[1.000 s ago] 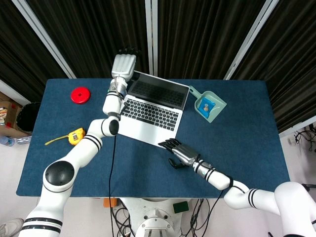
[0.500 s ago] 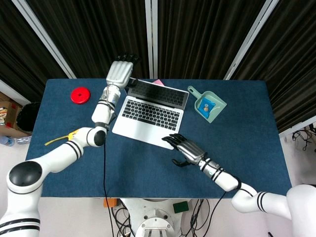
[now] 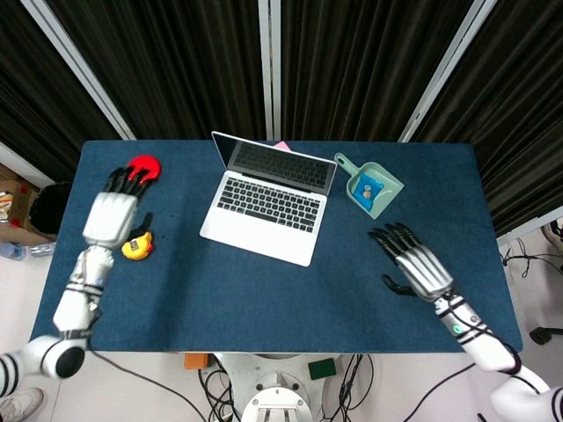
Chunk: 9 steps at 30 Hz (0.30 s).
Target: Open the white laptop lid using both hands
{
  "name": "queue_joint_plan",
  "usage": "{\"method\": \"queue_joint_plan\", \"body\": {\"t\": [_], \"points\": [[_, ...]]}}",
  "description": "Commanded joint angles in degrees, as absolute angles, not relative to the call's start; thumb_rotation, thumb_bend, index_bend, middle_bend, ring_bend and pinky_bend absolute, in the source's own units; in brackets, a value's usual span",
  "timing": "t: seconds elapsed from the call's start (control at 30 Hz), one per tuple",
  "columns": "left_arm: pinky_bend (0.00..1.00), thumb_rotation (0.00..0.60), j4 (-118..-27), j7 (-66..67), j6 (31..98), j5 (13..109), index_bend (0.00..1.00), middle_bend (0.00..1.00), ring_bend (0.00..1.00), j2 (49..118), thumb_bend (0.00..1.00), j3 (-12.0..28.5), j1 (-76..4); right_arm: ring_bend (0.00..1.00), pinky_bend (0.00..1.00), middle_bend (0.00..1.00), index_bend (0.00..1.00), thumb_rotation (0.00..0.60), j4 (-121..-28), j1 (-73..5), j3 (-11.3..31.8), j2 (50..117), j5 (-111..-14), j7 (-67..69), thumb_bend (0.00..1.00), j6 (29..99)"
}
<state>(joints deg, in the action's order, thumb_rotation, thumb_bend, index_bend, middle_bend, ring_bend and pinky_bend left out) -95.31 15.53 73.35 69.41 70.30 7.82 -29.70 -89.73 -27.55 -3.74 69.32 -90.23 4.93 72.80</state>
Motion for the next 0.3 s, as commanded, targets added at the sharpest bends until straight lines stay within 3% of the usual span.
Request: {"method": "queue_joint_plan", "body": {"t": [0.03, 0.3], "points": [[0.06, 0.600, -97.79, 11.57, 82.19, 76.97, 0.19, 0.12, 0.01, 67.10, 0.38, 1.23, -21.32, 0.00, 0.00, 0.04, 0.00, 0.600, -90.29, -20.99, -5.42, 65.61, -89.23, 4.66, 0.37, 80.17], [0.06, 0.600, -98.09, 10.61, 93.25, 83.58, 0.19, 0.12, 0.01, 67.51, 0.37, -4.92, -10.31, 0.00, 0.00, 0.04, 0.00, 0.600, -85.51, -10.65, -5.74, 64.85, -87.40, 11.27, 0.37, 90.72]]}}
